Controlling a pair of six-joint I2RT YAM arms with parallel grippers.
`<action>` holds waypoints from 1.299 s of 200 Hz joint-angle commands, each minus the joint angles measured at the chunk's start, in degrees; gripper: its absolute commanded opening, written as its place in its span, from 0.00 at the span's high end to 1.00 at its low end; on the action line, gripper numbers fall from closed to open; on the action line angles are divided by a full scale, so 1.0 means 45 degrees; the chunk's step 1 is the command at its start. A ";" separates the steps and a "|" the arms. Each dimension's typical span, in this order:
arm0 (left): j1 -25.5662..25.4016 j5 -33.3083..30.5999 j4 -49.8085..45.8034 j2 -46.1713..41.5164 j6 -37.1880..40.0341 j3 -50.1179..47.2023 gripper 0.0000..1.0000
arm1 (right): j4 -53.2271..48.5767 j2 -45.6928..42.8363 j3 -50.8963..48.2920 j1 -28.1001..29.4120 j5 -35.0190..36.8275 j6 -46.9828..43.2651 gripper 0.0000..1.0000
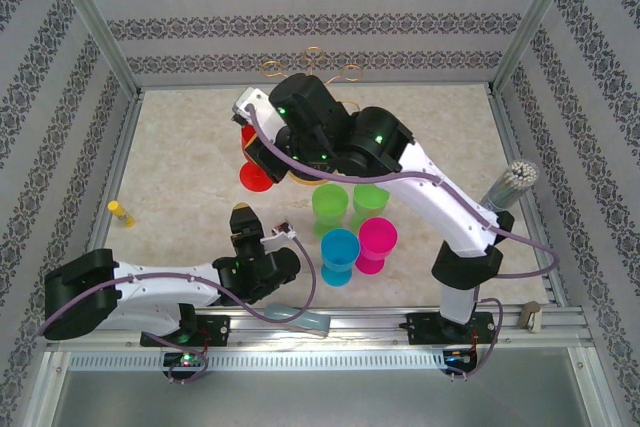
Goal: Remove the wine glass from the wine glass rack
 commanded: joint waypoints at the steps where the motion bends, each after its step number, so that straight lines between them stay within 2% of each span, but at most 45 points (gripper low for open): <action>1: 0.0235 0.0017 0.0399 -0.0357 -0.0005 0.0005 0.52 | 0.0370 -0.0943 -0.0396 0.0105 -0.0005 0.0426 1.00; 55: 0.0483 0.0128 0.1021 -0.1342 0.0279 0.0008 0.50 | 0.0549 -0.2983 -0.2166 0.0255 -0.0038 0.0969 1.00; 87: 0.0833 0.0306 0.1775 -0.2741 0.0573 0.0022 0.47 | 0.0721 -0.4083 -0.3462 0.0477 0.0141 0.1298 1.00; 114: 0.1451 0.0659 0.1434 -0.4091 0.0229 0.0316 0.45 | 0.0986 -0.4714 -0.4464 0.0796 0.0366 0.1550 1.00; 142: 0.2132 0.1020 -0.0877 -0.4974 -0.1980 0.1115 0.40 | 0.1200 -0.5054 -0.5208 0.1241 0.0785 0.1785 1.00; 163: 0.2911 0.1998 -0.4601 -0.5283 -0.5359 0.2363 0.37 | 0.1678 -0.5392 -0.6002 0.1612 0.0997 0.2082 1.00; 172: 0.3286 0.2558 -0.5457 -0.5288 -0.6496 0.2816 0.36 | 0.1835 -0.5509 -0.6327 0.1759 0.1094 0.2219 1.00; 185: 0.3678 0.3041 -0.5635 -0.5263 -0.7094 0.3087 0.36 | 0.1937 -0.5637 -0.6696 0.1973 0.1292 0.2369 1.00; 215: 0.3985 0.3523 -0.4662 -0.5333 -0.6883 0.3120 0.34 | 0.1970 -0.5845 -0.7303 0.2330 0.1842 0.2692 1.00; 260: 0.5393 0.6196 -0.6110 -0.5758 -0.9644 0.3942 0.33 | 0.2292 -0.5813 -0.8222 0.2964 0.2414 0.2989 1.00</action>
